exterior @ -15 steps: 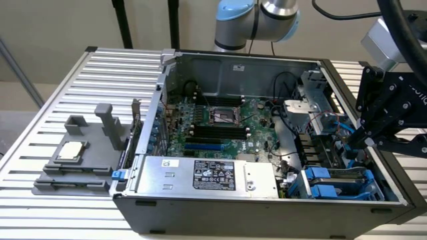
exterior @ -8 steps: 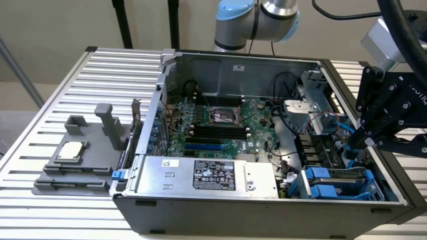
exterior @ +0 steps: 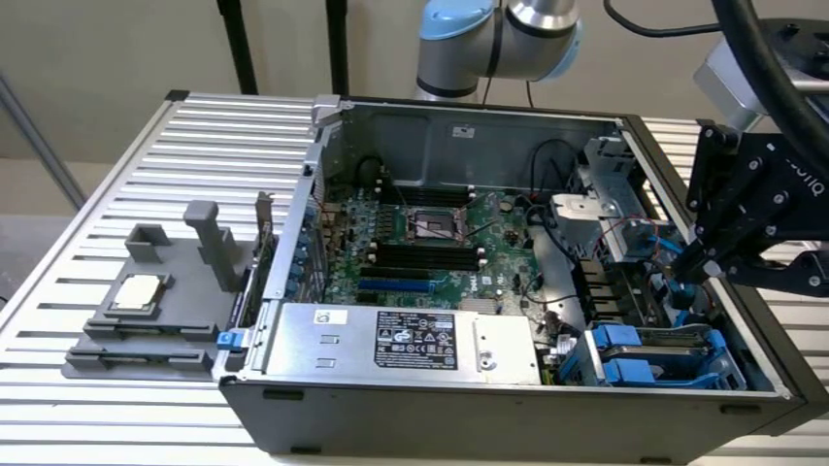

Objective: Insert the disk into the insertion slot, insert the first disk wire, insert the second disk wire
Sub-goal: 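Insert the first disk wire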

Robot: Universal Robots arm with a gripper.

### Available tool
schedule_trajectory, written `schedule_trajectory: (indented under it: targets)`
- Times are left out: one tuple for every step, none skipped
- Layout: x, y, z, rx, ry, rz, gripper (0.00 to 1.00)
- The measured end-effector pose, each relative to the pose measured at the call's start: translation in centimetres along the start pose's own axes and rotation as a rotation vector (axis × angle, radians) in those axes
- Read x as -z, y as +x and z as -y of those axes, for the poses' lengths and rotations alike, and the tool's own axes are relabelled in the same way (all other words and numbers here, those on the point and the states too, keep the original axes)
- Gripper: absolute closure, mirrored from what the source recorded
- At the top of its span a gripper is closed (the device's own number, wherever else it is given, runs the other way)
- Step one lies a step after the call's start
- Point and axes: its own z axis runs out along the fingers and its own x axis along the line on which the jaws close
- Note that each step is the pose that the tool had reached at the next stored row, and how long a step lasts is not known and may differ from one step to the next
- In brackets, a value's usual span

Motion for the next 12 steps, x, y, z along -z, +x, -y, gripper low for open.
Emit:
schedule_trajectory:
  targets:
    - [-0.08,-0.2,0.20,0.000,0.0000,-0.0008,0.84]
    - [-0.17,-0.4,0.45,0.000,-0.0001,-0.0014,0.84]
    - [-0.27,-0.6,0.75,0.000,-0.0001,-0.0019,0.84]
    - [-0.38,-0.7,1.16,0.000,-0.0003,-0.0021,0.82]
    - [-0.50,-0.7,1.61,0.000,-0.0007,-0.0021,0.76]
    - [-0.63,-0.8,2.06,0.000,-0.0014,-0.0023,0.70]
    - [-0.77,-0.8,2.52,0.000,-0.0021,-0.0023,0.70]
    - [-0.93,-0.8,2.97,0.000,-0.0026,-0.0023,0.64]
    - [-1.09,-0.7,3.42,-0.001,-0.0030,-0.0022,0.64]
    - [-1.25,-0.7,3.88,-0.001,-0.0032,-0.0025,0.57]
    - [-1.42,-0.7,4.35,0.000,-0.0033,-0.0026,0.57]
    - [-1.59,-0.6,4.78,0.000,-0.0033,-0.0026,0.57]
